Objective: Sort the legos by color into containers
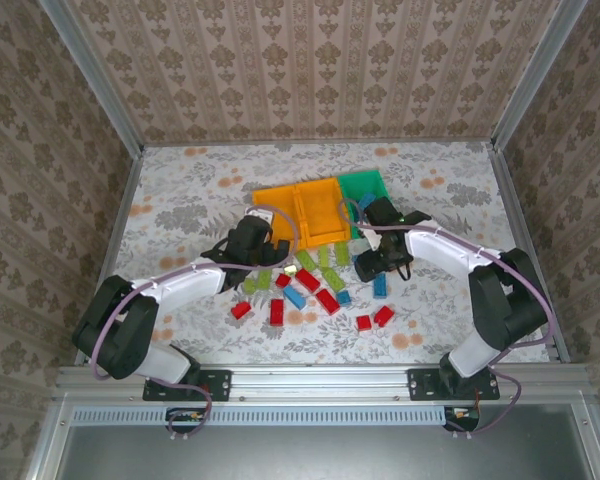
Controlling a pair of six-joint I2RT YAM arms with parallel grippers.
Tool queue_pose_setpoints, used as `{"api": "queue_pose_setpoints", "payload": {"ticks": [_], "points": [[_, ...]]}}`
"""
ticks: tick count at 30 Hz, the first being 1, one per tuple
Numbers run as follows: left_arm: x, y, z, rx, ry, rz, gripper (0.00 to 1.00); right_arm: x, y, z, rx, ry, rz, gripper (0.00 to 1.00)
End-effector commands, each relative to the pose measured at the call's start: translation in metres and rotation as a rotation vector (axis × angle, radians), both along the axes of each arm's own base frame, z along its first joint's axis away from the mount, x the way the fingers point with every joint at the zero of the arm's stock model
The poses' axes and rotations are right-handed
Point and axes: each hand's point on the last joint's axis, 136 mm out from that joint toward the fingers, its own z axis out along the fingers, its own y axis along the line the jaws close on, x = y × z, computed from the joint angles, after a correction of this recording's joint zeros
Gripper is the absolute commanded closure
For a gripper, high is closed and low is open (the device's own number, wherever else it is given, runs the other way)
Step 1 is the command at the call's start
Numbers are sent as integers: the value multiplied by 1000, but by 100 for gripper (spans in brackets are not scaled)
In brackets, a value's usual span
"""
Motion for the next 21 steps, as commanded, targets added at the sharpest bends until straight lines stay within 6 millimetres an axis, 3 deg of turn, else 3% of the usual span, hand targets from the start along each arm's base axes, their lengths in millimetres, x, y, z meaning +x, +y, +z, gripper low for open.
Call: {"api": "queue_pose_setpoints", "payload": {"ticks": [1,15,17,21], "points": [[-2,0,5,-19,-13,8,0,-34,-1,-2,13,133,-72,18],[1,-1,7,-16,-24,9,0,-45,-7,-35,-119,267,-116,23],[1,-2,5,-13,-21,6,0,-43,-7,-39,-128,274,-118,27],[2,-2,6,-11,-18,6,0,-35,-6,-39,-124,242,-131,45]]}}
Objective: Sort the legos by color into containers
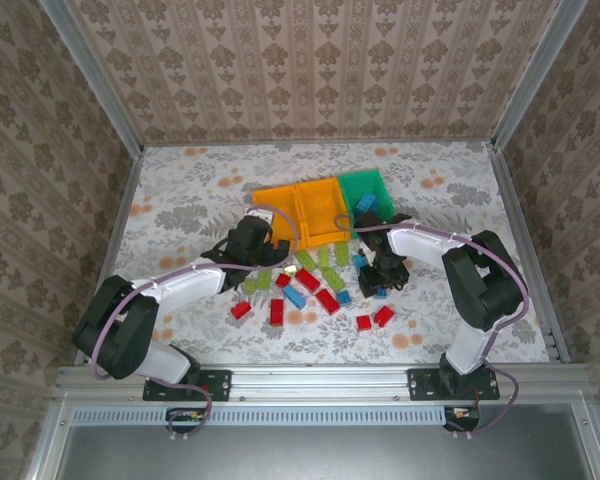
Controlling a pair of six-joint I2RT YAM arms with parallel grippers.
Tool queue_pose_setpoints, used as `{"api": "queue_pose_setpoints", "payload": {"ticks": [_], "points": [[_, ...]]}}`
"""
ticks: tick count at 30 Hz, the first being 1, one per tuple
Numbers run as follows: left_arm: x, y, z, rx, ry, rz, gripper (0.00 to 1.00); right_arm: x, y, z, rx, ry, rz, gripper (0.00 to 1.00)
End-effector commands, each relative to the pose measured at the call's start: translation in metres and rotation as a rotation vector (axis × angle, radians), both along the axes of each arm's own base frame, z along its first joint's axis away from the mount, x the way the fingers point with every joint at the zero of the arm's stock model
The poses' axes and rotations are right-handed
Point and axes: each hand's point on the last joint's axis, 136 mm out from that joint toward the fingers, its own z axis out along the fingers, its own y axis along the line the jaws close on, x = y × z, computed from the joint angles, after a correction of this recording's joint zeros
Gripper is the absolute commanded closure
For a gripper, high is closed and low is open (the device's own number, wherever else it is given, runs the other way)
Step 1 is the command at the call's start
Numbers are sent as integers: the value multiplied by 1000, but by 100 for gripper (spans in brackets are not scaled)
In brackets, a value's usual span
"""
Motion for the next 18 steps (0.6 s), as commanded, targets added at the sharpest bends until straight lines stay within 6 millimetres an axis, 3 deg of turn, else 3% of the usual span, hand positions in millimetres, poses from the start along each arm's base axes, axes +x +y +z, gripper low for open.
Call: {"api": "queue_pose_setpoints", "payload": {"ticks": [1,5,11,18], "points": [[1,-1,5,-6,-14,8,0,8,2,5,-11,-28,-16,49],[-1,1,5,0,-13,13,0,16,7,17,25,-79,-24,64],[-3,6,6,13,-10,26,0,32,12,47,90,-167,-14,68],[-6,5,11,-11,-13,21,0,80,26,95,329,-320,-93,68]]}}
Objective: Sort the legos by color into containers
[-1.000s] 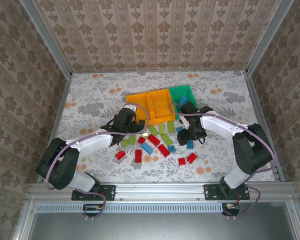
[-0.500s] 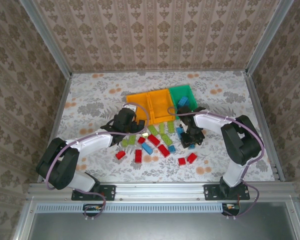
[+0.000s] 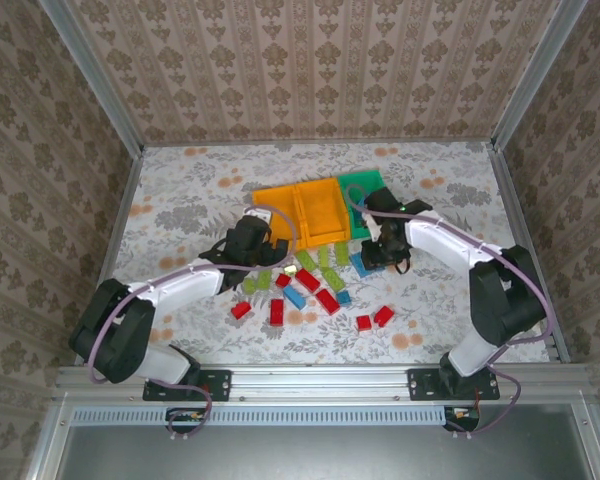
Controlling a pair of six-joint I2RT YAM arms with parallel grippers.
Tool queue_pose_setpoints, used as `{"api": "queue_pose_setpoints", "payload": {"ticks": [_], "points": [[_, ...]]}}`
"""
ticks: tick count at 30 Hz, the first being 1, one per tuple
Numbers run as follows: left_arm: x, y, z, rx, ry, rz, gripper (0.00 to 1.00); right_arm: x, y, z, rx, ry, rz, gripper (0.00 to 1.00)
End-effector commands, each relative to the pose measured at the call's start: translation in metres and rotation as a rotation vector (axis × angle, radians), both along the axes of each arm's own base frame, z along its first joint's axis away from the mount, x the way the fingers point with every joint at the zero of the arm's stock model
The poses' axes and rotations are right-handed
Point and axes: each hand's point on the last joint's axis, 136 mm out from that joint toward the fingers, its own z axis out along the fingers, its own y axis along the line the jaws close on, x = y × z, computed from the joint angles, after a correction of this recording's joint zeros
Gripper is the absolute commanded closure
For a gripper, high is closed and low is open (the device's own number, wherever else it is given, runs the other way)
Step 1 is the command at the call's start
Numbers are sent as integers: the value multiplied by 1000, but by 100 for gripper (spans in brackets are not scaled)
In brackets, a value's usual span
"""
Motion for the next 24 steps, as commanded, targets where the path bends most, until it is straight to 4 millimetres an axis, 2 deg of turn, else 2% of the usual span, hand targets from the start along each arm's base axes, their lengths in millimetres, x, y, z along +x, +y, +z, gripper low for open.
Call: {"api": "queue_pose_setpoints", "payload": {"ticks": [1,6,13,19,24], "points": [[-5,1,4,-13,1,5,0,31,14,34,155,-104,-24,68],[-6,-2,3,-25,4,-5,0,76,13,49,233,-187,-144,68],[-10,0,4,-29,11,-2,0,130,-8,36,135,-227,-326,68],[-19,-3,-1,-58,39,-26,2,158,-20,31,60,-272,-398,62],[-29,-12,-5,-94,75,-58,4,167,-20,26,49,-258,-414,53]]}}
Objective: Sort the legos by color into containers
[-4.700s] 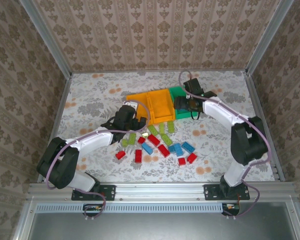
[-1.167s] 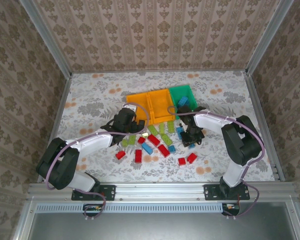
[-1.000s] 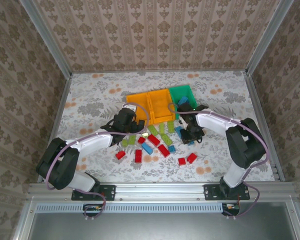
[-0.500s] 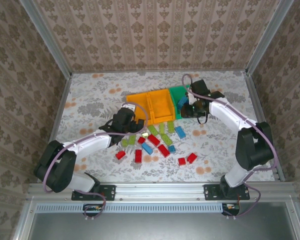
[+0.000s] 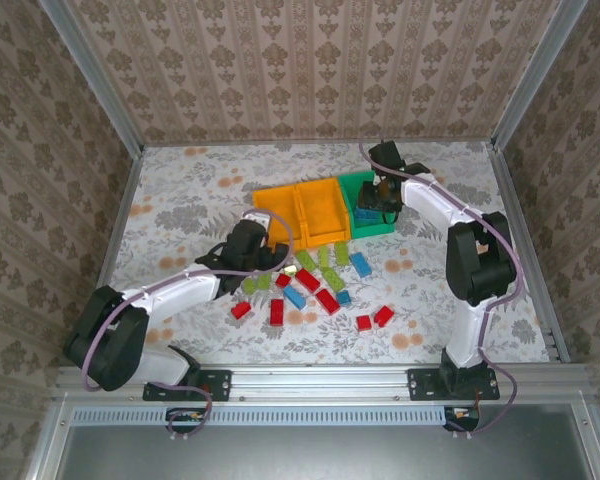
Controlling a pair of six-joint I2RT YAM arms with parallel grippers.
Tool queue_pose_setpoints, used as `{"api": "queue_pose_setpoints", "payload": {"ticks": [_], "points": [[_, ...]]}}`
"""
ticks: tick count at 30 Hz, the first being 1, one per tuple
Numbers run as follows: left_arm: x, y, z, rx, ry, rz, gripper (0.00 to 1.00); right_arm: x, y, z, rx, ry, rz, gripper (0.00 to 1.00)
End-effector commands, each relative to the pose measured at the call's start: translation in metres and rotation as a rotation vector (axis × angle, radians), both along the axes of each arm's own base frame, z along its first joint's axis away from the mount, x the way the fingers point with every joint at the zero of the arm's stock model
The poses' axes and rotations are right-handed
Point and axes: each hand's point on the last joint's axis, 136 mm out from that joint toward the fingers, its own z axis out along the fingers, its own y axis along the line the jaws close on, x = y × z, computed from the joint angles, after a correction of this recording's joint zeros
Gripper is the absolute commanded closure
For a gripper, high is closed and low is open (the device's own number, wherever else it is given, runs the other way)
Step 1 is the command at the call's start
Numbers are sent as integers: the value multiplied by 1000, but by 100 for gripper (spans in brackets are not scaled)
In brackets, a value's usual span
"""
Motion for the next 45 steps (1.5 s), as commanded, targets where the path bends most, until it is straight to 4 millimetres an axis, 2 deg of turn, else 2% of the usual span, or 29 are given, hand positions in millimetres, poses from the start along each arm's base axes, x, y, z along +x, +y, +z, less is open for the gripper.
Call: {"api": "queue_pose_setpoints", "payload": {"ticks": [1,3,6,9,12,21,26,29,40,45], "points": [[-15,-8,-1,-44,47,-32,4,9,-6,1,-15,-2,-48,50],[-19,-11,-3,-56,67,-37,5,7,-4,0,-5,4,-41,44],[-28,-19,-5,-84,103,-63,6,2,-2,1,5,8,-28,30],[-37,-26,-10,-104,144,-82,7,-5,-2,7,19,-5,-30,28],[-44,-33,-13,-119,190,-98,8,-13,-2,14,45,-28,-38,22],[-57,-40,-31,-95,405,-46,15,-39,-10,18,52,-32,-58,20],[-55,-52,-40,-114,493,-15,20,-44,-13,15,40,-25,-61,20],[-55,-57,-47,-110,539,1,25,-40,-13,15,43,-45,-63,19],[-45,-64,-57,-84,564,23,37,-44,-18,6,23,-32,-72,19],[-39,-65,-57,-72,552,28,48,-48,-20,7,10,-31,-73,19]]}}
